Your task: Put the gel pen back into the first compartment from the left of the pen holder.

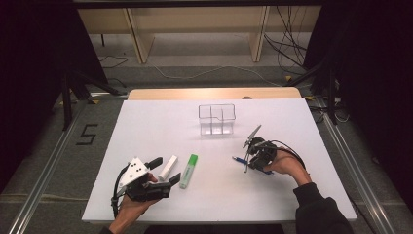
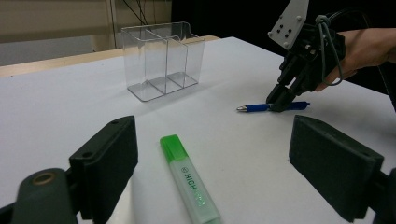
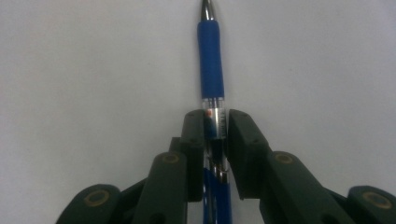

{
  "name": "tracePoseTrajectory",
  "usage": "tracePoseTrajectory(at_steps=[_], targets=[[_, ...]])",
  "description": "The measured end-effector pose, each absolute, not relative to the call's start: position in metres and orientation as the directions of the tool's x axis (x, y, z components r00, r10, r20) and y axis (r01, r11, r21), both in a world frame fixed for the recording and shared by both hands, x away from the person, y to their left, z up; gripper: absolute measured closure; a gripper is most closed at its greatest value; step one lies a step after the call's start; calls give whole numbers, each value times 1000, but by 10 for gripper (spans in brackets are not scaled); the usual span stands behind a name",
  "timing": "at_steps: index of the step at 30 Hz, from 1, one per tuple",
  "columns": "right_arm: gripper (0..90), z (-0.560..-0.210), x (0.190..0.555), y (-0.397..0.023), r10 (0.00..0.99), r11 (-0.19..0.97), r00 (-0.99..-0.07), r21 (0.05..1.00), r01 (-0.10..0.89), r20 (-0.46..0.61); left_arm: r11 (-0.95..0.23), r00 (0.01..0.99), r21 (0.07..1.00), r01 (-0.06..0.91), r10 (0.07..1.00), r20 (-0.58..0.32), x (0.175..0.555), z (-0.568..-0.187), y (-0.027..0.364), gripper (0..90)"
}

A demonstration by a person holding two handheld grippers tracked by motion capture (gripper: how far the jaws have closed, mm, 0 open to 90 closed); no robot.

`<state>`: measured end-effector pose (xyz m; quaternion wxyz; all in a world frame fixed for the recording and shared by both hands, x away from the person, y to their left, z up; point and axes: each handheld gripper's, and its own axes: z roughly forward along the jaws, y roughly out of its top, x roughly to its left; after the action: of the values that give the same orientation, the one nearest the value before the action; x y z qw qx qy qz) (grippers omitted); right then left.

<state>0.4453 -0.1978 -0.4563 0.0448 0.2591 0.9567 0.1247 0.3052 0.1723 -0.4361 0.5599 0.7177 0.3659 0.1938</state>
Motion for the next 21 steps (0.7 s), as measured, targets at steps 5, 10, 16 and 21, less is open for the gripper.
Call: tracePoseTrajectory(at_steps=[5,10,16,21], targets=[[788,-456,447,-197,499,841,-866,249,480,-15,-107,658,946,308,742,-130,305,-436,172,149],[793,-456,448,-193,486,852,-874,232,469,-22,-108,659,945,308,741,-130,305,-436,172,149],[798,-454,447,-193,497,849,-867,229,477,-33,-101,657,947,306,742,-133,305,-435,173,149],[798,-446,445,-195,502,841,-864,256,478,-36,-101,656,947,304,743,-131,305,-435,173,149]])
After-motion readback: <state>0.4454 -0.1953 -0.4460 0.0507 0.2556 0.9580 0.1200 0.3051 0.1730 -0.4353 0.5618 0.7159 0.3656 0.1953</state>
